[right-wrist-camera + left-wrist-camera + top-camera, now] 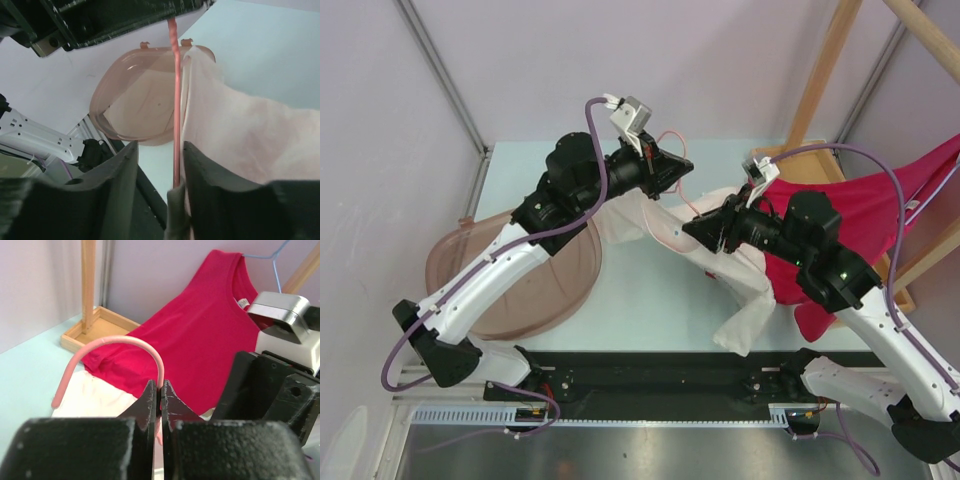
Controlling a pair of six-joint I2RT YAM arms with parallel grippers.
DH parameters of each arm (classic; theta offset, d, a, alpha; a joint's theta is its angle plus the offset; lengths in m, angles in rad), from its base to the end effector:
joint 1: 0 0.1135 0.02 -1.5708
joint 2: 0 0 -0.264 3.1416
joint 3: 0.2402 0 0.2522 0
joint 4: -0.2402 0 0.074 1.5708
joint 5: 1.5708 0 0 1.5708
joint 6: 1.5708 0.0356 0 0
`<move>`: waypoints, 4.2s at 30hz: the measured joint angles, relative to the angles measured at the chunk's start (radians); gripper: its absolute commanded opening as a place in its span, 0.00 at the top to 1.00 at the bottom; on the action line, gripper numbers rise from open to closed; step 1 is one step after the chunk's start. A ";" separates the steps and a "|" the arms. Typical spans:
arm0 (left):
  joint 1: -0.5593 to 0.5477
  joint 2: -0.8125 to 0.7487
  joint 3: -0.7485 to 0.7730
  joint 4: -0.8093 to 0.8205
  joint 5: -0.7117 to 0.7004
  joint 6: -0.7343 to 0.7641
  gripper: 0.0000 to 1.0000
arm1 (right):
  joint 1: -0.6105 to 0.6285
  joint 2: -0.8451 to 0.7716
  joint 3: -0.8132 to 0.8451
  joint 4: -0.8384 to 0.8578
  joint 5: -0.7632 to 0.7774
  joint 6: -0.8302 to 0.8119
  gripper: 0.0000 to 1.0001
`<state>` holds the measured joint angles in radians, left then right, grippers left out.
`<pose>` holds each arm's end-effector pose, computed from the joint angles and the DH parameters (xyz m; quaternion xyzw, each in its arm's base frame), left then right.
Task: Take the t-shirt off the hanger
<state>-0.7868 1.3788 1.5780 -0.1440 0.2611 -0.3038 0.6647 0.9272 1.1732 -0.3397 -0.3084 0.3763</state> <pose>0.2096 -0.2232 0.4859 0.2548 0.6391 -0.4500 0.5693 0.1445 0.1269 0.4324 -0.2073 0.7082 0.4294 0.5207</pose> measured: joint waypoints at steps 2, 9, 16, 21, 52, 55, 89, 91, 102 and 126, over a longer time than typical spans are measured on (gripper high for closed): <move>-0.001 0.005 0.001 0.001 0.018 -0.001 1.00 | 0.003 0.002 0.006 -0.001 0.006 0.006 0.36; -0.022 0.006 0.002 0.014 0.069 0.002 1.00 | 0.006 0.064 0.085 -0.018 0.037 0.024 0.39; -0.049 0.006 0.021 0.002 0.103 0.041 1.00 | 0.006 0.122 0.173 -0.113 0.065 -0.027 0.62; -0.053 0.007 0.034 -0.028 0.127 0.063 1.00 | 0.006 0.133 0.236 -0.177 0.069 -0.084 0.71; -0.087 -0.400 -0.286 -0.087 -0.182 0.014 0.25 | 0.013 -0.044 0.001 -0.014 0.109 -0.078 1.00; -0.087 -0.370 -0.287 -0.106 -0.211 0.004 0.32 | 0.013 -0.063 -0.005 0.003 0.109 -0.078 1.00; -0.050 -0.020 -0.169 -0.221 -0.390 -0.002 1.00 | 0.014 -0.198 -0.075 -0.083 0.166 -0.172 1.00; -0.019 -0.022 -0.170 -0.220 -0.383 -0.014 1.00 | 0.014 -0.243 -0.104 -0.085 0.161 -0.190 1.00; 0.051 -0.071 -0.198 -0.199 -0.280 -0.081 1.00 | 0.014 -0.379 -0.181 -0.073 0.098 -0.226 1.00; 0.129 -0.070 -0.352 -0.067 0.003 -0.133 1.00 | 0.014 -0.484 -0.291 0.191 0.159 -0.111 1.00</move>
<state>-0.6575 1.3087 1.2259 -0.2108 0.2638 -0.4366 0.6792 0.4431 0.8822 -0.1490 -0.1497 0.2649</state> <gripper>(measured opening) 0.015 0.035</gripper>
